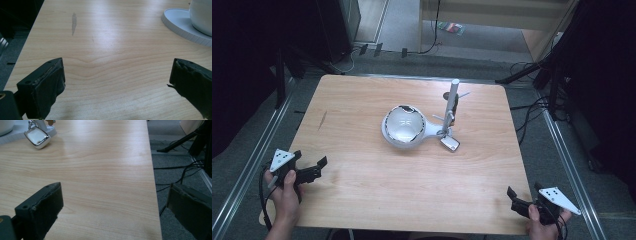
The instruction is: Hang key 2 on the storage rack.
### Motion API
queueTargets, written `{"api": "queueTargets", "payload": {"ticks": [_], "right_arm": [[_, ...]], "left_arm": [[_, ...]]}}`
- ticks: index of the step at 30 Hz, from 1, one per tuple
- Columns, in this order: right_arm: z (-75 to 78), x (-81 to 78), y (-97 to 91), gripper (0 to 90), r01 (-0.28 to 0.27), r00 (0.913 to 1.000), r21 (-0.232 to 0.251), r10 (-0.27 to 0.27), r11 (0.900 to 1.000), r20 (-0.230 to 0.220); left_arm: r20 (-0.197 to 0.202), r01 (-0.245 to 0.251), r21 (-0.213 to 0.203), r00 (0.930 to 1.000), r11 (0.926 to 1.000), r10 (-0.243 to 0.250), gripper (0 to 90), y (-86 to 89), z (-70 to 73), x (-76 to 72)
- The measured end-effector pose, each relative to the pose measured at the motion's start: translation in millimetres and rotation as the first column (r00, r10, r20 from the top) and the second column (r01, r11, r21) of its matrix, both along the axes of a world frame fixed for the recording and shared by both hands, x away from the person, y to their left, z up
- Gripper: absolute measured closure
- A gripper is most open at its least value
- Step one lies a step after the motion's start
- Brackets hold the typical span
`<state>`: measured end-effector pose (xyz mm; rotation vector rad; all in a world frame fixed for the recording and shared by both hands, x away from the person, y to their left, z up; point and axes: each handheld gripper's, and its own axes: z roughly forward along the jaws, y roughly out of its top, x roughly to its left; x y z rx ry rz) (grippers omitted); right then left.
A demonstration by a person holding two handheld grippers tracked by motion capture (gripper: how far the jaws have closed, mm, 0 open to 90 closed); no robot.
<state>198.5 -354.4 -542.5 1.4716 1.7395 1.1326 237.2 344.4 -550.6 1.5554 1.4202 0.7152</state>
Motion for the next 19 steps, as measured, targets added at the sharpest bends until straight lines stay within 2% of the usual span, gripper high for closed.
{"api": "queueTargets", "payload": {"ticks": [3, 8, 14, 19], "right_arm": [[-0.5, 0.7, 0.6, 0.7, 0.002, 1.0000, -0.006, -0.002, 1.0000, -0.002], [-0.7, 1.0, -1.7, 0.7, 0.009, 0.9999, 0.013, -0.009, 0.9999, -0.008], [-0.8, 1.8, -1.4, 0.7, 0.007, 0.9997, 0.009, -0.007, 0.9999, -0.021], [-0.8, 5.0, -1.3, 0.6, -0.003, 0.9985, 0.005, 0.003, 1.0000, -0.055]], "left_arm": [[0.014, -0.005, 0.007, 0.9999, 1.0000, 0.004, 0.0, -1.2, 0.0, -1.2], [0.029, -0.016, 0.055, 0.9995, 0.9984, 0.015, 0.0, -5.3, 0.4, -3.4], [0.029, -0.005, 0.067, 0.9996, 0.9977, 0.003, 0.0, -7.0, 0.4, -3.6], [0.026, -0.008, 0.077, 0.9996, 0.9970, 0.006, 0.0, -7.8, 0.4, -2.6]]}}
